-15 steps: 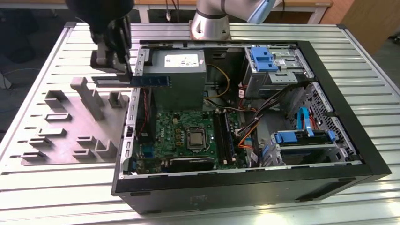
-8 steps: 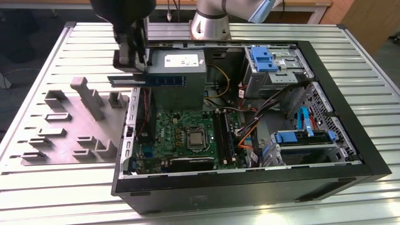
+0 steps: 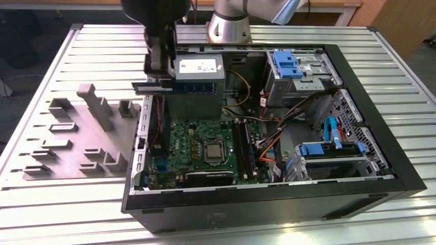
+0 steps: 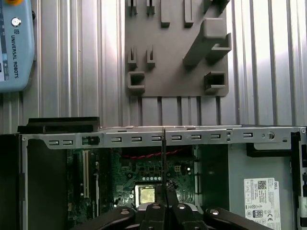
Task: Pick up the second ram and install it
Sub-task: 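Pick up the second ram and move it above second insertion slot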
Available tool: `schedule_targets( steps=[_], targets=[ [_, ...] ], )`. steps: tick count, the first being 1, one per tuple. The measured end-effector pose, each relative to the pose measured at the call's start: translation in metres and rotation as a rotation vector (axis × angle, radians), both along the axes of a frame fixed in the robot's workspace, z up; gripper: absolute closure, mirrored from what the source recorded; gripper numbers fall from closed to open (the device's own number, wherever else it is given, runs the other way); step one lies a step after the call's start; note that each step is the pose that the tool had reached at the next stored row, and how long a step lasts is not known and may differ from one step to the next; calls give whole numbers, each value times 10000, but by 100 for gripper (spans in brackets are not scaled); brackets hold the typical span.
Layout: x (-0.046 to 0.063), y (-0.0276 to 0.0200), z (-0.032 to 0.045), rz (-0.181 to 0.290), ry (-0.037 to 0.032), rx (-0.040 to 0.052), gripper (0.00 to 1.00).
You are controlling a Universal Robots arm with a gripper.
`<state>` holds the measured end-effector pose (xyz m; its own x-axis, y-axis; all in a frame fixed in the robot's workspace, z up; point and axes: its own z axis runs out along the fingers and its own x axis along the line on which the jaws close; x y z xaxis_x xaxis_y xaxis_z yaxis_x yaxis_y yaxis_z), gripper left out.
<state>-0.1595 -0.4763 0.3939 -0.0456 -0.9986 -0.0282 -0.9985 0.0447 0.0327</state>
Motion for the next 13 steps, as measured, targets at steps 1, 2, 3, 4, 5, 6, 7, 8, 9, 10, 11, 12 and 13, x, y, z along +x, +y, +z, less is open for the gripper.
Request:
schedule_targets(
  steps=[1, 2, 3, 4, 5, 6, 7, 8, 9, 10, 11, 12, 13],
  targets=[
    [23, 0, 0, -1, 0, -1, 88],
    [46, 0, 0, -1, 0, -1, 88],
    [70, 0, 0, -2, 0, -1, 88],
    [95, 0, 0, -2, 0, 0, 88],
    [124, 0, -1, -1, -1, 0, 88],
    [151, 0, -1, 0, 0, 0, 88],
    [179, 0, -1, 0, -1, 0, 88],
    [207, 0, -1, 0, 0, 0, 88],
    [234, 0, -1, -2, 0, 0, 88],
    [263, 0, -1, -2, 0, 0, 88],
    [291, 0, -2, -1, -1, 0, 88],
    [322, 0, -2, 0, -1, 0, 88],
    [352, 0, -2, 0, 0, 0, 88]
  ],
)
